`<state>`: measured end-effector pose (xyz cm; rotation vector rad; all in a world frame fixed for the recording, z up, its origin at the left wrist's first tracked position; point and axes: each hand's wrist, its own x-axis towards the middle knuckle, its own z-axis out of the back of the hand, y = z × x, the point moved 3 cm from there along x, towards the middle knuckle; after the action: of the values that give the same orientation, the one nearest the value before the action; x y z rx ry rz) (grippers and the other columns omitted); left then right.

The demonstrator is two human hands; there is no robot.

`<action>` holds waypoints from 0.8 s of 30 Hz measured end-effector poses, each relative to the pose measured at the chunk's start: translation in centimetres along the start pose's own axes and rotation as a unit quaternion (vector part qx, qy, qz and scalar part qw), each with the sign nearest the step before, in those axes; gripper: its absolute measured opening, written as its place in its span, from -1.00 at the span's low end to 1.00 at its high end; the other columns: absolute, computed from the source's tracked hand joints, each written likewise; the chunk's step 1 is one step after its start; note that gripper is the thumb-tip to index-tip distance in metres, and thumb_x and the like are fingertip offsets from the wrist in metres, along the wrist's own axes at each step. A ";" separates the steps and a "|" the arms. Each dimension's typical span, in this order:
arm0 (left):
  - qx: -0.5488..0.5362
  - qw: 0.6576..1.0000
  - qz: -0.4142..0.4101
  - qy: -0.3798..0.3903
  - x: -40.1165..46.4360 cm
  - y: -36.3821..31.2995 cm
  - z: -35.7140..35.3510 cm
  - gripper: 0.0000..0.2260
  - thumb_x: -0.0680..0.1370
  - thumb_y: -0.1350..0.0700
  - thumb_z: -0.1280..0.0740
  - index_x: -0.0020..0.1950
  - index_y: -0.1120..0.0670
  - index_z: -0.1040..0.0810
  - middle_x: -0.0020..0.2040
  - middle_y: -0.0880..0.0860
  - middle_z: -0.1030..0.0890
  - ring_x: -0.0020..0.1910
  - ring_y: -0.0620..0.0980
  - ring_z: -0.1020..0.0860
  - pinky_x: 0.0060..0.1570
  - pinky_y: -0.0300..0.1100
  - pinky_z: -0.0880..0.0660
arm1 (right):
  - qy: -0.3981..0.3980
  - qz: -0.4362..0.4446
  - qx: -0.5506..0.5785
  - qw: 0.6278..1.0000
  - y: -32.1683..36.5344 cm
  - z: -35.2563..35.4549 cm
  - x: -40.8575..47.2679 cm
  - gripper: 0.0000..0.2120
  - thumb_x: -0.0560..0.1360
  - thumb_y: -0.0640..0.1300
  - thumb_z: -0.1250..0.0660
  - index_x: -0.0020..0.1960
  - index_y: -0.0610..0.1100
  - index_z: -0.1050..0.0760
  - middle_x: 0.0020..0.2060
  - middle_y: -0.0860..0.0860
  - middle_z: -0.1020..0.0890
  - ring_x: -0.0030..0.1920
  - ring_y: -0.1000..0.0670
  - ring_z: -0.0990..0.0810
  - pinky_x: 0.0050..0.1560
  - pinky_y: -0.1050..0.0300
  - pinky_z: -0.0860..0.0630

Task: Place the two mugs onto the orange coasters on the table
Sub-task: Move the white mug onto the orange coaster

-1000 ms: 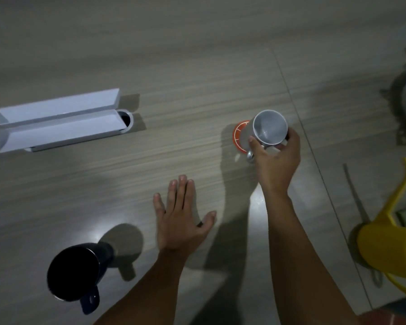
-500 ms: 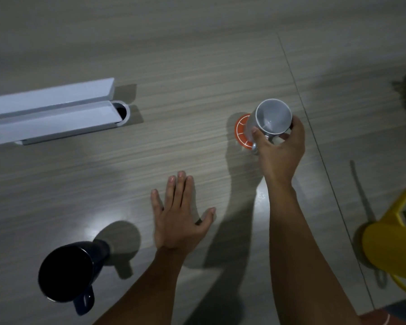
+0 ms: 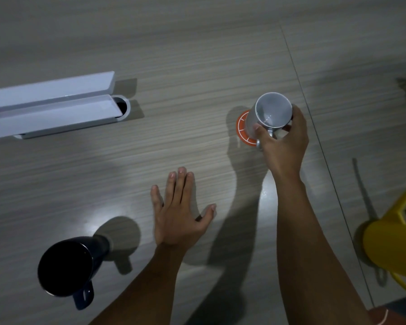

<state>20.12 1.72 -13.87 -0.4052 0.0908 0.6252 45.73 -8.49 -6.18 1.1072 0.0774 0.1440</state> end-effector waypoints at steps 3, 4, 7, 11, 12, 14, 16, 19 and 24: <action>0.004 1.000 -0.001 0.000 0.1 0.0 0.0 -0.16 0.57 -0.42 -0.09 0.69 0.00 0.08 0.72 -0.02 0.10 0.69 0.01 0.14 0.59 0.33 0.10 | 0.004 -0.001 0.004 1.000 -0.2 0.2 0.1 -0.22 0.32 -0.12 -0.65 0.48 -0.07 -0.42 0.34 0.01 -0.52 0.24 0.02 -0.57 -0.08 0.55 -0.48; 0.002 1.000 -0.001 0.000 0.1 0.0 0.0 -0.16 0.57 -0.42 -0.09 0.69 0.00 0.07 0.72 -0.02 0.09 0.69 0.01 0.14 0.59 0.33 0.10 | 0.005 0.001 0.004 1.000 -0.2 0.2 0.1 -0.21 0.32 -0.12 -0.65 0.48 -0.08 -0.42 0.33 0.01 -0.52 0.23 0.04 -0.57 -0.08 0.55 -0.47; -0.001 1.000 -0.001 0.002 0.0 0.0 0.0 -0.16 0.56 -0.42 -0.09 0.69 0.00 0.06 0.72 -0.01 0.08 0.69 0.01 0.14 0.59 0.33 0.10 | 0.008 0.004 0.000 1.000 -0.1 0.2 0.1 -0.20 0.32 -0.11 -0.65 0.49 -0.09 -0.41 0.33 0.00 -0.51 0.19 0.12 -0.55 -0.06 0.57 -0.46; 0.002 1.000 0.001 0.009 0.0 -0.1 0.2 -0.16 0.57 -0.42 -0.06 0.69 0.00 0.08 0.71 -0.02 0.10 0.68 0.00 0.16 0.59 0.32 0.12 | 0.012 -0.004 0.007 1.000 -0.1 0.2 -0.1 -0.21 0.32 -0.09 -0.65 0.48 -0.07 -0.41 0.32 0.03 -0.52 0.20 0.24 -0.53 -0.04 0.57 -0.47; 0.001 1.000 0.001 0.010 0.0 -0.1 0.3 -0.16 0.57 -0.42 -0.06 0.69 0.00 0.08 0.71 -0.02 0.10 0.68 0.00 0.16 0.59 0.32 0.12 | 0.011 -0.004 0.009 1.000 -0.2 0.2 -0.1 -0.21 0.32 -0.09 -0.65 0.48 -0.07 -0.41 0.33 0.03 -0.52 0.20 0.22 -0.53 -0.04 0.56 -0.47; -0.001 1.000 0.001 0.010 0.0 -0.1 0.2 -0.17 0.57 -0.42 -0.07 0.69 0.00 0.08 0.71 -0.01 0.10 0.69 0.01 0.16 0.60 0.31 0.13 | 0.010 0.001 0.012 1.000 -0.3 0.2 -0.3 -0.20 0.33 -0.10 -0.65 0.50 -0.09 -0.40 0.36 -0.01 -0.51 0.23 0.13 -0.55 -0.02 0.54 -0.49; 0.002 1.000 -0.001 0.008 -0.1 -0.1 0.2 -0.17 0.57 -0.42 -0.07 0.69 0.01 0.07 0.71 -0.01 0.10 0.69 0.01 0.15 0.60 0.31 0.13 | 0.012 0.003 0.012 1.000 -0.3 0.1 -0.4 -0.19 0.35 -0.11 -0.65 0.51 -0.11 -0.38 0.38 -0.04 -0.50 0.27 0.04 -0.55 -0.01 0.54 -0.49; 0.000 1.000 -0.004 0.004 0.0 -0.1 0.2 -0.17 0.57 -0.41 -0.06 0.69 0.02 0.05 0.71 0.01 0.08 0.69 0.03 0.13 0.59 0.32 0.11 | 0.022 -0.005 0.016 1.000 -0.3 0.1 -0.6 -0.17 0.37 -0.11 -0.64 0.54 -0.12 -0.33 0.40 -0.05 -0.47 0.31 0.01 -0.53 0.01 0.56 -0.47; 0.009 1.000 -0.004 0.001 -0.2 -0.3 0.6 -0.18 0.57 -0.41 -0.06 0.69 0.04 0.00 0.71 0.02 0.03 0.69 0.06 0.08 0.59 0.33 0.09 | 0.038 -0.036 -0.011 0.999 -0.3 1.2 -2.6 -0.10 0.38 -0.01 -0.64 0.59 -0.07 -0.26 0.48 -0.03 -0.40 0.40 -0.06 -0.47 0.24 0.23 -0.58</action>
<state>20.15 1.62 -13.13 -0.3892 0.0963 0.6167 43.31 -10.12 -5.96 1.0764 0.1827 0.1213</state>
